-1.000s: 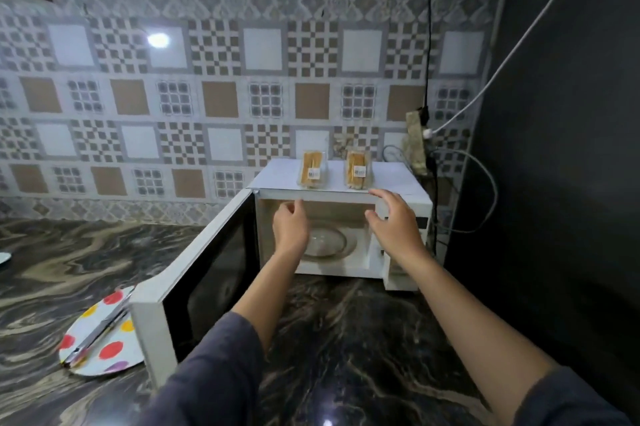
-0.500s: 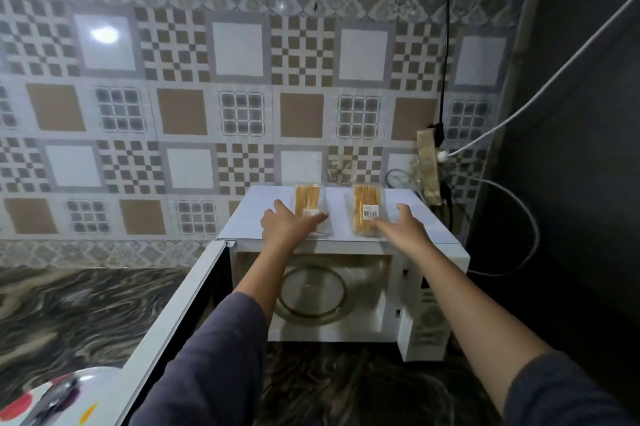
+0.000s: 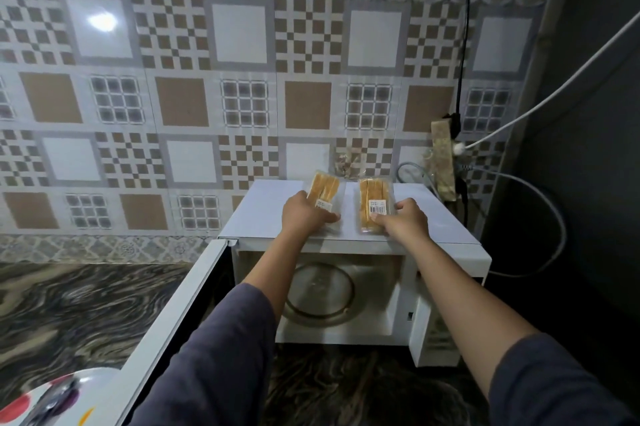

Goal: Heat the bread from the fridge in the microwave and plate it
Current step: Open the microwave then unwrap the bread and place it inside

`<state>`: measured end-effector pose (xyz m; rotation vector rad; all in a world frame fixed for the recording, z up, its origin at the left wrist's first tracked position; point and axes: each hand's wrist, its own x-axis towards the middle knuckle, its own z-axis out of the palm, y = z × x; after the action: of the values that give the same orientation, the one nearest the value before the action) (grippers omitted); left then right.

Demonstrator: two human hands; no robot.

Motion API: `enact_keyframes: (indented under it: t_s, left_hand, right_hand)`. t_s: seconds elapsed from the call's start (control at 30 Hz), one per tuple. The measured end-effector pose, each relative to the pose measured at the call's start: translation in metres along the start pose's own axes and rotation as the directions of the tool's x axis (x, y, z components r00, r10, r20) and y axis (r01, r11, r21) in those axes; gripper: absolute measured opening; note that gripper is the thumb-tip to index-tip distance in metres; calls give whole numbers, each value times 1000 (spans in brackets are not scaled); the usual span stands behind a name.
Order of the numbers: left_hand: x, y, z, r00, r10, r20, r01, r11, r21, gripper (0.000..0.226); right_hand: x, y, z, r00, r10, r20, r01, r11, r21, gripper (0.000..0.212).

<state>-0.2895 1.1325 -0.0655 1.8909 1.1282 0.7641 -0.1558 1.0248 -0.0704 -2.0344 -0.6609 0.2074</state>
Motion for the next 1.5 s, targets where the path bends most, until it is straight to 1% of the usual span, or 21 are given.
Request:
enact_keyframes:
  t_s: [0.07, 0.13, 0.2, 0.23, 0.3, 0.37, 0.4, 0.43, 0.5, 0.57, 0.7, 0.83, 0.9, 1.0, 1.1, 1.17, 1.23, 1.27, 1.37, 1.43, 1.5]
  left_hand:
    - [0, 3, 1, 1000, -20, -3, 20, 999, -38, 51]
    - [-2, 2, 2, 997, -70, 24, 73, 985, -155, 45]
    - [-7, -2, 1, 989, -129, 75, 147, 930, -336, 52]
    - [-10, -4, 0, 987, -136, 86, 159, 899, -407, 58]
    - [-17, -7, -2, 988, -123, 95, 154, 856, -493, 63]
    - [-27, -6, -4, 987, -107, 120, 157, 793, -589, 53]
    - [-35, -4, -5, 984, -105, 142, 172, 757, -631, 46]
    - [-42, 0, -6, 981, -103, 166, 189, 718, -670, 41]
    - [-58, 4, -8, 978, -96, 183, 200, 663, -722, 40]
    - [-76, 5, -7, 982, -87, 165, 183, 630, -755, 42]
    - [-123, -4, 3, 994, -53, 100, 110, 661, -742, 44]
    - [-176, -23, 18, 999, -15, 34, 36, 643, -765, 40]
    - [-203, -37, 28, 999, -15, 30, 33, 647, -762, 46]
    - [-238, -62, 43, 999, -40, 23, 44, 687, -726, 67]
    - [-270, -84, 57, 997, -73, 35, 77, 729, -680, 65]
    - [-286, -100, 67, 994, -92, 65, 111, 728, -676, 52]
    - [-299, -117, 79, 989, -101, 109, 148, 737, -659, 39]
    - [-304, -126, 85, 985, -121, 124, 173, 739, -651, 39]
    - [-316, -150, 104, 967, -217, 132, 253, 775, -580, 53]
    - [-321, -163, 115, 965, -231, 126, 262, 801, -538, 55]
    - [-323, -175, 124, 967, -223, 123, 254, 804, -537, 53]
  right_hand:
    - [3, -1, 2, 1000, -8, -22, 8, 1000, 17, 44]
    - [3, -5, 4, 1000, 16, -19, -14, 995, 99, 39]
    - [-1, -8, 3, 997, 77, 5, -76, 973, 219, 35]
    - [-2, -8, 3, 995, 99, 19, -101, 956, 277, 34]
    - [-8, -6, -3, 989, 133, 58, -145, 895, 421, 33]
    - [-17, -2, -10, 979, 166, 121, -206, 794, 572, 34]
    - [-22, 0, -15, 974, 173, 150, -228, 753, 617, 33]
    - [-28, 3, -21, 970, 172, 174, -245, 716, 654, 32]
    - [-40, 10, -32, 966, 161, 203, -258, 664, 702, 33]
    - [-56, 20, -45, 964, 141, 225, -261, 658, 707, 35]
    - [-97, 51, -73, 957, 72, 280, -265, 609, 748, 34]
    - [-143, 87, -97, 970, 17, 243, -210, 563, 799, 29]
    - [-163, 108, -103, 973, 1, 229, -190, 563, 805, 30]
    - [-188, 142, -104, 974, -11, 227, -184, 546, 817, 32]
    - [-212, 173, -97, 972, 45, 229, -219, 514, 829, 33]
    - [-223, 196, -89, 964, 94, 250, -261, 530, 807, 33]
    - [-231, 218, -80, 950, 152, 271, -308, 573, 759, 35]
    - [-235, 229, -75, 944, 180, 275, -328, 595, 734, 34]
    - [-244, 261, -59, 930, 243, 277, -368, 652, 662, 29]
    - [-248, 276, -50, 922, 268, 280, -387, 690, 612, 27]
    - [-248, 286, -44, 911, 296, 286, -410, 711, 571, 28]
